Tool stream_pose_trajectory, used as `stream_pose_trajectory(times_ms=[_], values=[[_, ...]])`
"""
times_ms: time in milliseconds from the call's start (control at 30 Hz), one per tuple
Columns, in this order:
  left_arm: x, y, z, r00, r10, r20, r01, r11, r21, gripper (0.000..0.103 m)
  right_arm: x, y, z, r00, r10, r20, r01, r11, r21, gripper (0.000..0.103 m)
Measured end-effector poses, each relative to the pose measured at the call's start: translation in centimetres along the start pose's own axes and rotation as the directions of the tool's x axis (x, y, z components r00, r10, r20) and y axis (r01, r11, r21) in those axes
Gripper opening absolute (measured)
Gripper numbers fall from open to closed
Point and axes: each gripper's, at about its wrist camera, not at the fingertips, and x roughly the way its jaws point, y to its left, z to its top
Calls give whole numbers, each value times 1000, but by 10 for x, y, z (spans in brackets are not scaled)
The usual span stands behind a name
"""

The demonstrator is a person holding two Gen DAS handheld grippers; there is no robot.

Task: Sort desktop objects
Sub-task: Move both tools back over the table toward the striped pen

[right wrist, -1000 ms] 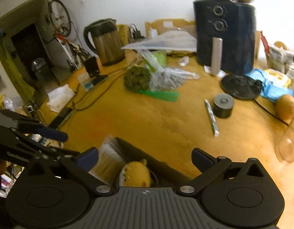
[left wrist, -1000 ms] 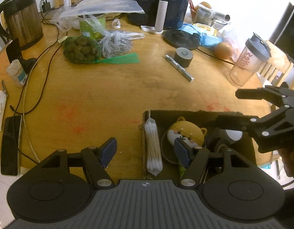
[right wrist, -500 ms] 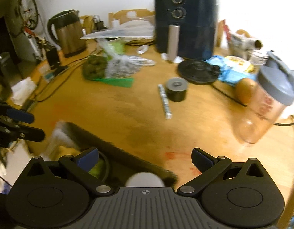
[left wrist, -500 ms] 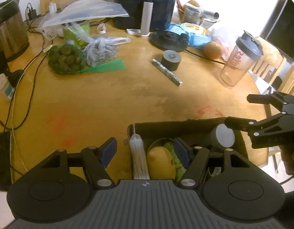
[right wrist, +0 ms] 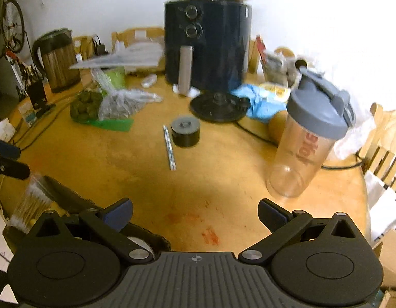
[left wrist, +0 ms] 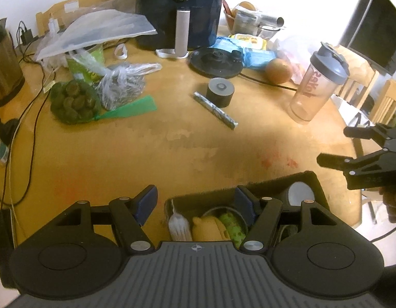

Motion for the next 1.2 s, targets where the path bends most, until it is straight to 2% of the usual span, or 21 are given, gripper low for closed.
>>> stream_pose_trajectory(times_ms=[367,567,667,767,933,1067,1200], values=[[9,4,20,1000,-18,3,17,999,28,66,25,-14,13,989,91,-117,-92,996,-3,103],[15,8,24,1000,-27,-11,28,999,30,66,49,-17,21,973,120,-198,-118,993,23,103],[17,11,27,999,-29,-17,29,999,23,66,62,-22,24,957,175,-231,-161,984,81,103],[19,14,28,999,-29,-22,30,999,16,66,70,-22,26,951,211,-225,-195,977,91,103],[23,19,30,999,-32,-30,32,999,3,66,76,-3,37,966,181,-183,-194,979,-57,103],[25,22,31,999,-31,-33,31,1000,-6,66,88,5,46,969,181,-170,-200,974,-105,103],[26,26,32,999,-30,-34,29,999,-17,66,99,9,50,981,156,-118,-172,976,-135,103]])
